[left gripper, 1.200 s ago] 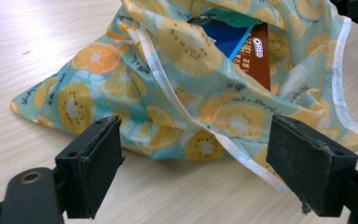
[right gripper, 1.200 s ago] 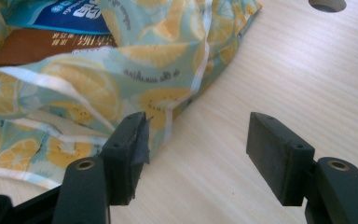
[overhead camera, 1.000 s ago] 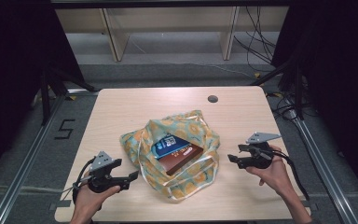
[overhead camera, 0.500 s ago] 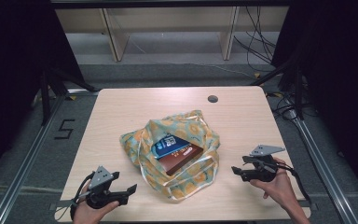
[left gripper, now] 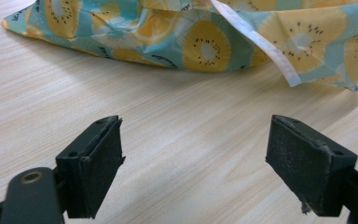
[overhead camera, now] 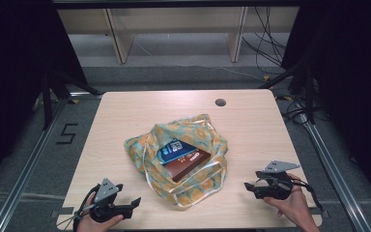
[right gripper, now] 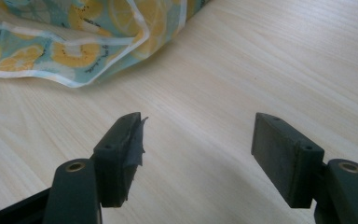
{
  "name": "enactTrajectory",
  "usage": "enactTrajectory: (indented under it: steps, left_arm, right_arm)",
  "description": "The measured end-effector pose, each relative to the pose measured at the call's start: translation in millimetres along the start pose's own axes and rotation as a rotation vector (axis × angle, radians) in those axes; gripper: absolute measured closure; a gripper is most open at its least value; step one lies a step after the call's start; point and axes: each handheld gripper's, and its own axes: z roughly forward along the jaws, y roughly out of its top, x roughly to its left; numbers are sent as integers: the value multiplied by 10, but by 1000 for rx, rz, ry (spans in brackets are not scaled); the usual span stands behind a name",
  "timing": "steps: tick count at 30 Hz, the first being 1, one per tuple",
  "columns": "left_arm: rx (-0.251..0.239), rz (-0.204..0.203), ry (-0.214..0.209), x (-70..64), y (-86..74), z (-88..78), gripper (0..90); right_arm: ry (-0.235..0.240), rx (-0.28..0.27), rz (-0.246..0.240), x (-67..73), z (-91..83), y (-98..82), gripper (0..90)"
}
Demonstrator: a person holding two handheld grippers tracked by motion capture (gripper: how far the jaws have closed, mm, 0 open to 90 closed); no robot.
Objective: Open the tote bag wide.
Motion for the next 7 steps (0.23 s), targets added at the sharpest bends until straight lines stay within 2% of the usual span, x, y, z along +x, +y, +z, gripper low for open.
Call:
enactTrajectory:
  steps: [2, 3, 4, 6, 7]
  left_arm:
    - [-8, -17, 7, 4, -12, 19, 173]
    - [12, 3, 5, 22, -11, 4, 173]
    - [15, -3, 7, 21, -10, 3, 173]
    - [-20, -25, 8, 7, -11, 25, 173]
    - [-8, -10, 10, 22, -12, 19, 173]
  right_arm:
    - [-7, -13, -12, -12, 16, -5, 346]
    - [-12, -6, -25, -26, 16, -1, 346]
    - [-12, -8, -28, -29, 26, -5, 346]
    - [-14, -8, -38, -37, 43, -14, 345]
    - [-9, 6, -16, -21, 43, -20, 345]
